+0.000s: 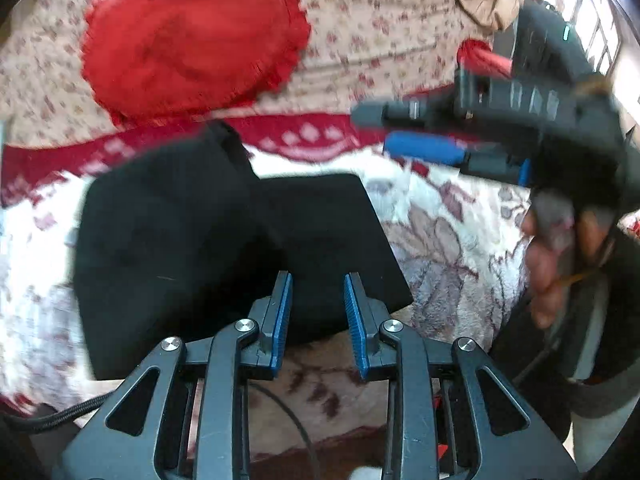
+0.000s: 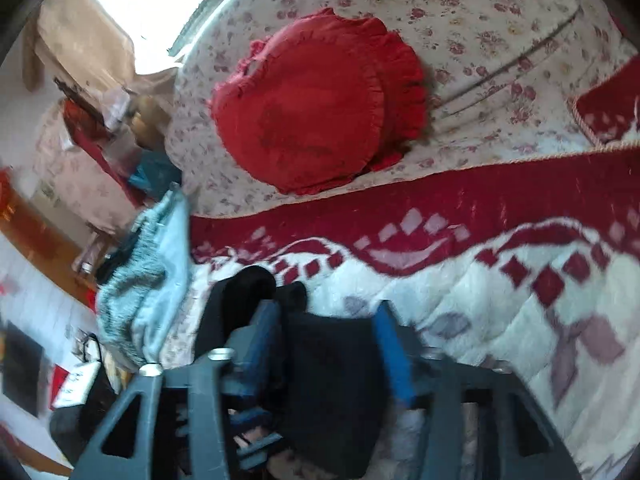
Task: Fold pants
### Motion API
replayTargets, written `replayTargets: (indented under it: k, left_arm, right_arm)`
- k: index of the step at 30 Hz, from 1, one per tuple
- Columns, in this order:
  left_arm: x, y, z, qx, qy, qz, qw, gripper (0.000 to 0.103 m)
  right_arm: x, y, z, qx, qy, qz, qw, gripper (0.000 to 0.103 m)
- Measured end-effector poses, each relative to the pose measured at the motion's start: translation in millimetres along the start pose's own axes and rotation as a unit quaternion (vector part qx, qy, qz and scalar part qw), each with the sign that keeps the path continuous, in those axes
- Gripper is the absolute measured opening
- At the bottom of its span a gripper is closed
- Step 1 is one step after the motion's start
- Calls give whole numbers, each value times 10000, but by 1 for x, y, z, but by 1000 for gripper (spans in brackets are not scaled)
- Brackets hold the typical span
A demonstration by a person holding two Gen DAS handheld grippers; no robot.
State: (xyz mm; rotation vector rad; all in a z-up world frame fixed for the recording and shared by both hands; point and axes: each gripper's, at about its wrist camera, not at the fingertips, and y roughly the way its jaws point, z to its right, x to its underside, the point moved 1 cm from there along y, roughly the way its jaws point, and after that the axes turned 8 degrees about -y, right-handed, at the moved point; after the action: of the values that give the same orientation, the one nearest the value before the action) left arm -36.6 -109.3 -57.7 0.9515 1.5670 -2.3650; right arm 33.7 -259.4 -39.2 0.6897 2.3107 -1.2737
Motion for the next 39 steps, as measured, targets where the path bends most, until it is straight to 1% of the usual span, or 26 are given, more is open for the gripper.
replayTargets:
  k: [1, 2, 3, 4, 7, 8, 10, 12, 14, 15, 16, 17, 18, 19, 20, 23, 25, 27, 28, 30, 32, 34, 35, 36, 38, 39]
  left_arm:
    - [-5, -10, -7, -55, -61, 64, 9999, 26]
    - [-9, -20, -16, -102, -176, 154, 9997, 26]
    - [-13, -27, -26, -152, -283, 236, 9992, 26]
    - [-17, -33, -37, -234, -385, 308, 9985, 27]
    - [-16, -42, -69, -596, -634, 503, 9949, 31]
    - [-16, -41, -83, -768, -762, 504, 9928, 31]
    - [-14, -30, -102, -913, -995, 388, 9901, 31]
    - [-9, -21, -119, -1015, -1194, 263, 9873, 31]
    - [-2, -15, -124, -1074, -1242, 171, 9863, 31]
    - [0, -12, -125, -1070, -1264, 143, 9861, 31]
    - [0, -11, -125, -1075, -1287, 150, 9857, 31]
    - [0, -11, -125, -1077, -1299, 161, 9855, 31]
    - [-1, -10, -125, -1060, -1308, 159, 9856, 31]
    - [-4, -11, -123, -1039, -1322, 151, 9856, 31]
    - [-5, -14, -123, -1023, -1337, 165, 9856, 31]
    - [-11, -27, -117, -1026, -1272, 291, 9861, 31]
    - [-17, -39, -111, -961, -1187, 471, 9871, 31]
    - [-23, -43, -102, -870, -1107, 569, 9884, 39]
    - [-24, -42, -99, -836, -1088, 574, 9889, 40]
    - [-24, -30, -90, -802, -1024, 494, 9903, 40]
    - [-23, -10, -82, -890, -913, 315, 9913, 40]
    - [-19, 13, -77, -1117, -823, 82, 9903, 40]
    - [-17, 17, -76, -1192, -787, 53, 9897, 40]
    - [-17, 16, -75, -1240, -740, 85, 9895, 40]
    - [-20, 11, -74, -1196, -695, 119, 9903, 40]
    - [-23, 8, -74, -1186, -688, 144, 9904, 40]
  right_arm:
    - [2, 3, -4, -116, -33, -38, 9999, 52]
    - [2, 9, -10, -206, -82, -87, 9997, 56]
    - [5, 15, -13, -238, -125, -129, 9996, 63]
    - [7, 25, -17, -248, -181, -231, 9993, 66]
    - [14, 56, -25, -292, -182, -576, 9977, 70]
    - [14, 64, -27, -329, -138, -635, 9973, 71]
    - [15, 81, -36, -505, -82, -696, 9963, 71]
    - [16, 91, -47, -441, -209, -718, 9962, 74]
    - [16, 101, -55, -287, -428, -730, 9960, 75]
    - [16, 106, -55, -263, -455, -686, 9963, 73]
    - [15, 107, -54, -247, -399, -628, 9969, 67]
    - [15, 108, -53, -235, -371, -627, 9971, 42]
    - [14, 108, -52, -277, -377, -640, 9968, 29]
    - [14, 107, -53, -370, -395, -637, 9965, 24]
    - [14, 103, -56, -421, -439, -614, 9963, 15]
    - [12, 76, -66, -641, -659, -432, 9948, 12]
    - [11, 48, -68, -621, -813, -281, 9944, 12]
    - [12, 20, -62, -483, -844, -151, 9951, 12]
    - [14, 9, -54, -317, -835, -152, 9959, 12]
    - [21, 6, -37, 52, -798, -311, 9963, 12]
    - [27, 21, -19, 194, -637, -599, 9960, 13]
    - [32, 40, -2, 630, -516, -887, 9927, 25]
    - [32, 40, 0, 672, -527, -900, 9923, 29]
    - [31, 33, -1, 673, -513, -780, 9934, 30]
    - [23, 11, -7, 1020, -646, -448, 9917, 31]
    - [20, 2, -9, 1091, -702, -352, 9909, 31]
